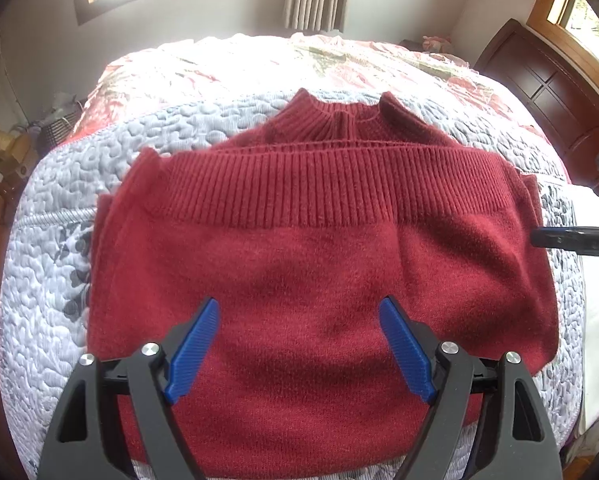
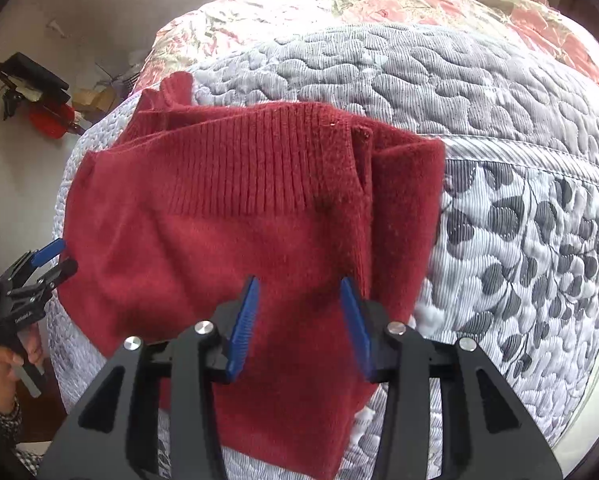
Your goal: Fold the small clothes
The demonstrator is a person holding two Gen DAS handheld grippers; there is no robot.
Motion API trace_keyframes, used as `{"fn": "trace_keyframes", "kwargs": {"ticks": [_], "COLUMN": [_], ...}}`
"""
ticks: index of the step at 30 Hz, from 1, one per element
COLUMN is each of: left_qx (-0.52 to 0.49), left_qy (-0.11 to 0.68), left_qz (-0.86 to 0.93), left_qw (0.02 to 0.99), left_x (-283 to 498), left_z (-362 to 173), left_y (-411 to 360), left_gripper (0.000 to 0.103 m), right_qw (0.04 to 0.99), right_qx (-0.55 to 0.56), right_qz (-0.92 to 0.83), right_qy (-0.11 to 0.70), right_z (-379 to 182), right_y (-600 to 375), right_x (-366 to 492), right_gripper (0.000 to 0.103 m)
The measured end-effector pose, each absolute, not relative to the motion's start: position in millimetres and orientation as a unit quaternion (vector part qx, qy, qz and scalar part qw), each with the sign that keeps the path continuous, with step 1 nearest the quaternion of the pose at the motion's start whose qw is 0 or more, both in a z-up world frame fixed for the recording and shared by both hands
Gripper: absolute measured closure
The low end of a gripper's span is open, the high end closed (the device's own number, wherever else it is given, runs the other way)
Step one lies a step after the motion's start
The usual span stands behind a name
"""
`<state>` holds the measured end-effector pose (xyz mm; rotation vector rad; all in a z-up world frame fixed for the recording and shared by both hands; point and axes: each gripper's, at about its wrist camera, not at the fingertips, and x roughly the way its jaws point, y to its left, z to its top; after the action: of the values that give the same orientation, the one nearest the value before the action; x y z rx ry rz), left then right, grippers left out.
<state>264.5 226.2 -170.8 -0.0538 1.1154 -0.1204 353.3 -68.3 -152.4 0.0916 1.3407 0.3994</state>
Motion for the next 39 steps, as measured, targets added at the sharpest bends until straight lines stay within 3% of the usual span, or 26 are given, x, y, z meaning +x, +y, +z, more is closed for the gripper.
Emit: {"fn": "trace_keyframes", "kwargs": {"ticks": [5,6,8,10,18,21,22,23,31,36,39], "left_qx": [-0.028,-0.028,-0.026,-0.029,-0.043,-0.054,-0.056,-0.056,-0.052,-0.053,-0.066], "left_qy": [0.527,0.526,0.525,0.524,0.53,0.54,0.544,0.546,0.559,0.558,0.562], "left_qz": [-0.057,-0.057,-0.057,-0.058,-0.054,-0.048,-0.045,-0.043,-0.029,-0.019,-0.014], "left_qw": [0.847,0.848,0.849,0.849,0.845,0.838,0.836,0.835,0.827,0.828,0.825], "left_x": [272.7,274.0,276.2,278.5,290.6,293.7,294.4,294.7,291.4,290.7,293.0], "left_z": [-170.7,-170.6,-170.2,-169.5,-174.6,-183.0,-186.5,-189.1,-201.1,-200.8,-204.0], "left_y": [224.2,223.5,222.6,221.5,222.7,226.3,227.3,227.8,233.3,242.4,247.2], "left_gripper": [0.02,0.02,0.02,0.02,0.02,0.02,0.02,0.02,0.02,0.02,0.02], "right_qw": [0.757,0.757,0.76,0.758,0.77,0.772,0.773,0.774,0.782,0.796,0.785], "right_qx": [0.066,0.067,0.06,0.064,0.1,0.095,0.093,0.092,0.081,0.071,0.062], "right_qz": [0.176,0.177,0.177,0.181,0.186,0.183,0.178,0.178,0.169,0.159,0.162], "right_qy": [0.625,0.625,0.623,0.624,0.602,0.601,0.601,0.601,0.594,0.58,0.595], "right_z": [-167.8,-168.6,-168.1,-169.8,-154.4,-150.6,-149.8,-148.9,-147.4,-135.7,-147.5], "right_y": [-64.3,-62.3,-60.9,-56.0,-78.3,-81.6,-83.7,-85.0,-84.6,-92.1,-87.9], "right_x": [364.5,360.7,359.8,360.3,359.5,362.1,363.8,365.3,378.9,379.4,383.8], "right_gripper": [0.061,0.065,0.078,0.101,0.103,0.093,0.082,0.079,0.074,0.053,0.052]}}
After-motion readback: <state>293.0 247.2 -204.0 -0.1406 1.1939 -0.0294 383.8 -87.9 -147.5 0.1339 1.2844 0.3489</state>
